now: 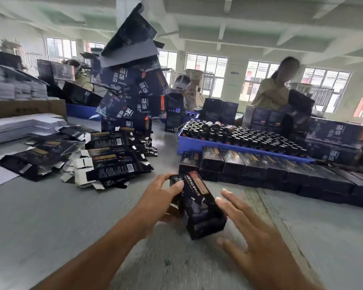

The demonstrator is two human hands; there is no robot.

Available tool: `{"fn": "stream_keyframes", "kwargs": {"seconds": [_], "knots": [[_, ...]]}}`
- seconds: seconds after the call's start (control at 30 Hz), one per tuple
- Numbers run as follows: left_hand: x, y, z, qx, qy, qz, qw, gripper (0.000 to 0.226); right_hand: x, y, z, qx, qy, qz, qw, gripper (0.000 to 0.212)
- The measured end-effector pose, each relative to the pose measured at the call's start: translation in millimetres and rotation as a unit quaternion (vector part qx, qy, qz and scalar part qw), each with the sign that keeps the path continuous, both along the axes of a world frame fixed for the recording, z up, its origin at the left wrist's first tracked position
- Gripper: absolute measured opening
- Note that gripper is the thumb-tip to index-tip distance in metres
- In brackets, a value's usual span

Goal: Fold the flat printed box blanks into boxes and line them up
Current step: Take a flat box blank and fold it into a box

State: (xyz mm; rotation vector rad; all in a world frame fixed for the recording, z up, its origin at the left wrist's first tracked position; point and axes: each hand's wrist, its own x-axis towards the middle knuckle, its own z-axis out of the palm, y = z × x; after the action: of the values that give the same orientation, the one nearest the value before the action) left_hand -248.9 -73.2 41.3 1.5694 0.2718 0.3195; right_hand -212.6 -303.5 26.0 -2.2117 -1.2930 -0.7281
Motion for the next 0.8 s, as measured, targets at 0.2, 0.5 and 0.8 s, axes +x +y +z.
{"fn": "stream_keyframes", "kwargs": {"seconds": [0.2, 0.5, 0.8], "knots": [[4, 1, -3, -0.051, 0.037, -0.030, 0.998, 0.017, 7, 11, -6, -0.075, -0.080, -0.009, 0.994, 0.089], [13, 49, -27, 0.397, 0.129, 0.195, 0.888, 0.030, 45, 66, 9, -0.057, -0.129, -0.083, 0.987, 0.072], [22, 44, -39, 0.498, 0.149, 0.171, 0.837, 0.024, 156, 166, 31, -0.127, -0.047, -0.232, 0.963, 0.062]]}}
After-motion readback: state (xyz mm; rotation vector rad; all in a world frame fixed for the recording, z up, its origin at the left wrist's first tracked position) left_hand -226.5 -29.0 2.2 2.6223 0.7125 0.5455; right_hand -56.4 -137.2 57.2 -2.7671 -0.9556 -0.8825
